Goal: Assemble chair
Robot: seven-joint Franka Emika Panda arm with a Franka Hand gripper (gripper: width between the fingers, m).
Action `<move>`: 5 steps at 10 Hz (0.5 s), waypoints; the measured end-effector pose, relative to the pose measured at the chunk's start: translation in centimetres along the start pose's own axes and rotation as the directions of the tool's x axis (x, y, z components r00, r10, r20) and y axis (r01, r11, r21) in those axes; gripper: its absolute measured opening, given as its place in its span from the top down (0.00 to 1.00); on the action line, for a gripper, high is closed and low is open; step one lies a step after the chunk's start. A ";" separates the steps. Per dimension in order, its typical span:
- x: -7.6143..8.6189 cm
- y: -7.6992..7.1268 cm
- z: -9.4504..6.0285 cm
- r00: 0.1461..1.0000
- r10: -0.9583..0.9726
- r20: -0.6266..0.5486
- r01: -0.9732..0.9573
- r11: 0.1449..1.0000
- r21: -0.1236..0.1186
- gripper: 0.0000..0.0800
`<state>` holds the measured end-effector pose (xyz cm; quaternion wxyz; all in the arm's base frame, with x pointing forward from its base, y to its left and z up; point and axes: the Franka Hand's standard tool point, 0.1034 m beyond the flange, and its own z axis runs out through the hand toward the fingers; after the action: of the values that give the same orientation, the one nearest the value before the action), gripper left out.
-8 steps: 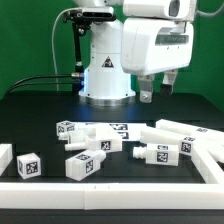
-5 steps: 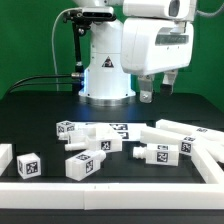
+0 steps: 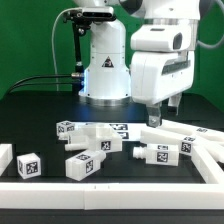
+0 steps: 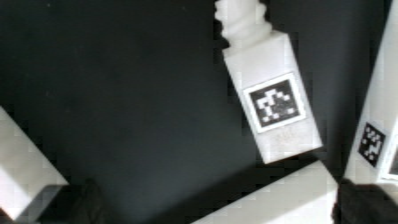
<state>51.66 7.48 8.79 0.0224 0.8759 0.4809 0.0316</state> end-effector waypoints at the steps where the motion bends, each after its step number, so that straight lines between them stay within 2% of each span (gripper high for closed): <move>1: -0.3 0.6 -0.9 1.000 0.011 0.017 -0.011 1.000 0.006 0.19; 2: -0.1 0.7 -1.2 1.000 0.009 0.006 -0.009 1.000 -0.005 0.19; 3: -0.3 0.4 -0.7 1.000 0.007 0.012 -0.007 1.000 0.004 0.19; 4: -0.6 -0.2 0.1 1.000 -0.002 0.008 0.002 1.000 0.008 0.19; 5: -1.3 -1.4 1.8 1.000 0.009 0.018 -0.009 0.999 0.032 0.19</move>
Offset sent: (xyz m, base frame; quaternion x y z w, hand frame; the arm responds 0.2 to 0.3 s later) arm -0.0279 -0.0017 -0.0228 0.0042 0.0147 -0.0528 0.9985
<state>49.86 7.10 6.88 0.0124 0.8786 0.4771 0.0161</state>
